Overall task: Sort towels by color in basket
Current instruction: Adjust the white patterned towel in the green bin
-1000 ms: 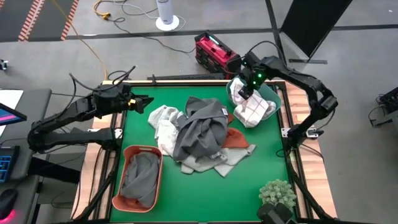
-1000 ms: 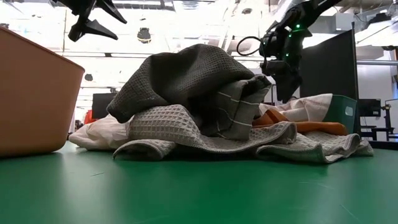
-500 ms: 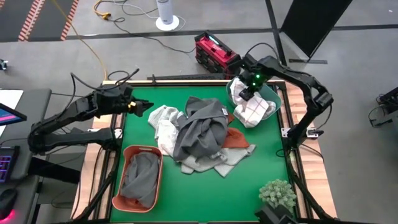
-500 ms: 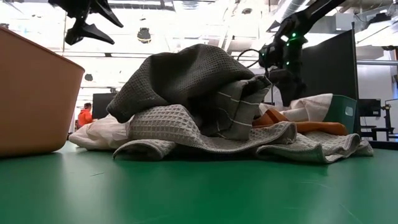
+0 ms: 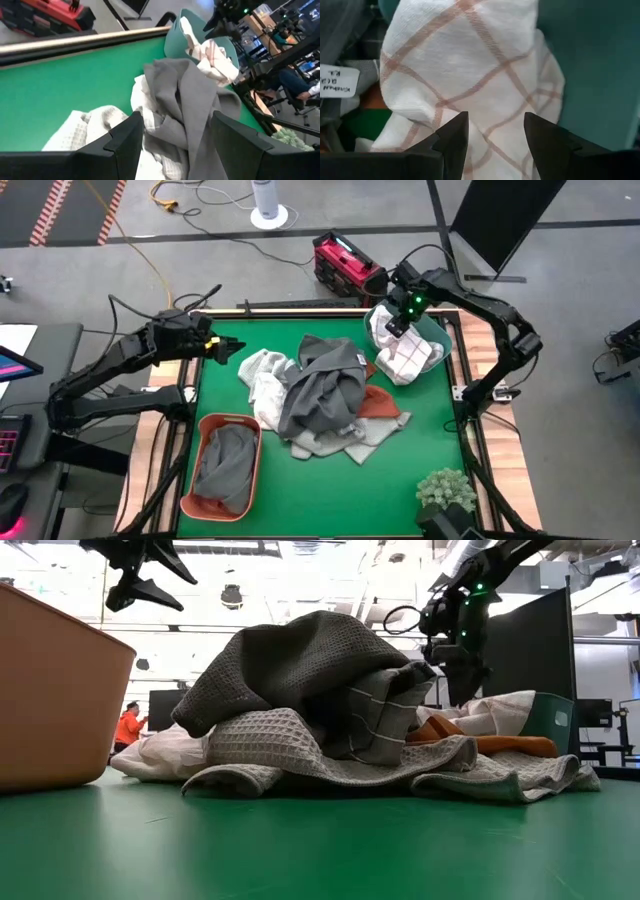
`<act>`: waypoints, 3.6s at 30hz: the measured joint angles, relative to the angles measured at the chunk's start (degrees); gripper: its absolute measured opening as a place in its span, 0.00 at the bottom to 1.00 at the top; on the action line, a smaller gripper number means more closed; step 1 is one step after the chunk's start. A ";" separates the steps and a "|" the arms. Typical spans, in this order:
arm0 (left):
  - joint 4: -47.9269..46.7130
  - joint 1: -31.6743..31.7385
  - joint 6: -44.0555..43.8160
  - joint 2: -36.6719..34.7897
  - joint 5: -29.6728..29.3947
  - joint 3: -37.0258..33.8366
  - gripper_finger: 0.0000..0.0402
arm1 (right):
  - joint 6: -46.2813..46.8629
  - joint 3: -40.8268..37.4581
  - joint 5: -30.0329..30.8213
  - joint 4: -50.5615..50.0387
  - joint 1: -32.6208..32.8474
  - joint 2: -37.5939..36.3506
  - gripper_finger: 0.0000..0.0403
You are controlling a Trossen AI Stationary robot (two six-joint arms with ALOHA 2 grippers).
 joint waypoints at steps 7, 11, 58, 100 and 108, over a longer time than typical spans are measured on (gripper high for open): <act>-7.43 0.05 0.63 -0.07 -3.60 7.12 0.55 | 0.33 1.52 2.56 -0.59 0.11 -4.31 0.51; -7.43 0.02 3.52 0.44 -5.97 8.60 0.55 | -0.04 -0.91 2.31 -1.93 -0.85 -2.23 0.50; -12.90 2.30 4.82 10.26 12.65 8.62 0.55 | 5.98 -0.06 -1.12 0.40 2.38 2.25 0.47; -10.40 2.34 11.54 10.05 4.77 14.39 0.55 | 8.57 -3.09 0.68 11.52 4.95 10.11 0.47; -10.63 2.34 8.94 10.05 4.75 14.41 0.55 | 5.80 4.90 2.48 -0.47 5.17 9.63 0.47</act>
